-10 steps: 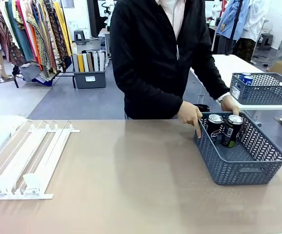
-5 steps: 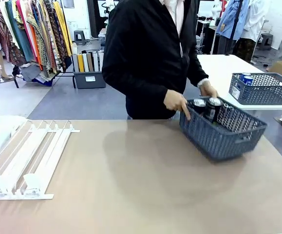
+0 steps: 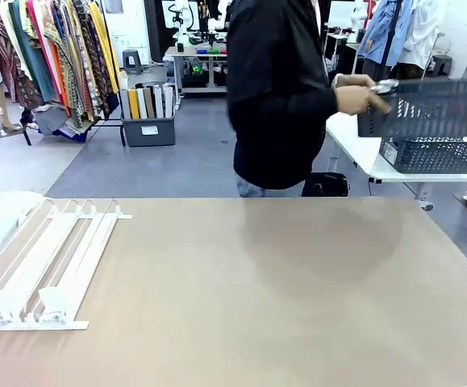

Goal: Retrieve and store the cans from the dispenser.
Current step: Pick up one can from the Automatic Can Dispenser and place it in the middle of the table.

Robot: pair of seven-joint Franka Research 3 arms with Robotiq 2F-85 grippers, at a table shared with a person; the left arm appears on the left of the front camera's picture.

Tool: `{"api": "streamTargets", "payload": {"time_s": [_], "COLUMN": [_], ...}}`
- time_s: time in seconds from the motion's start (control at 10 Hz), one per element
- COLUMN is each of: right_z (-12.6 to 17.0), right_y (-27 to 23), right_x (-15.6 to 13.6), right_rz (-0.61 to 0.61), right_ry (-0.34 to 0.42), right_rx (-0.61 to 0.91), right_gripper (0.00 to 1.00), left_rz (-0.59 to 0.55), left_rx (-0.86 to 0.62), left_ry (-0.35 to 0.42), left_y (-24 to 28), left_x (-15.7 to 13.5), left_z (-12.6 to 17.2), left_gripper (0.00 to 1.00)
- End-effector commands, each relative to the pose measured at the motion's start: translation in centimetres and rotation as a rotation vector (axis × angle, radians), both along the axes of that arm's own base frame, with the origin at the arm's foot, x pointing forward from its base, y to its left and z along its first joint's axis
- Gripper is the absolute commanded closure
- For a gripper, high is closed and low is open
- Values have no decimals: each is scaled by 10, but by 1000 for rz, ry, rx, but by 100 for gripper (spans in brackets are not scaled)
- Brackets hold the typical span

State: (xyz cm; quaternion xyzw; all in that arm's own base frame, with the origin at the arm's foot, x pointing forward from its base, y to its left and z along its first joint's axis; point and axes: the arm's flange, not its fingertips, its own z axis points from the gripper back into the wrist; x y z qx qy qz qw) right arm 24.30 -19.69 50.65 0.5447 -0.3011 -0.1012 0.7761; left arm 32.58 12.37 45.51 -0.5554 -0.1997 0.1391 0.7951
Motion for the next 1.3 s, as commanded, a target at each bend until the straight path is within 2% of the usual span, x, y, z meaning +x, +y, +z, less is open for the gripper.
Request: {"api": "streamTargets", "payload": {"time_s": [0.0, 1.2], "right_z": [2, 2], "right_y": [0, 0], "right_x": [3, 3], "right_rz": [-1, -1], "right_ry": [-38, -38], "right_rx": [8, 8], "right_gripper": [0, 0], "left_rz": [-1, -1], "left_rx": [-6, -6], "left_ry": [9, 9], "left_y": [-1, -1], "left_x": [-1, -1], "left_z": [2, 2], "left_gripper": [0, 0]}}
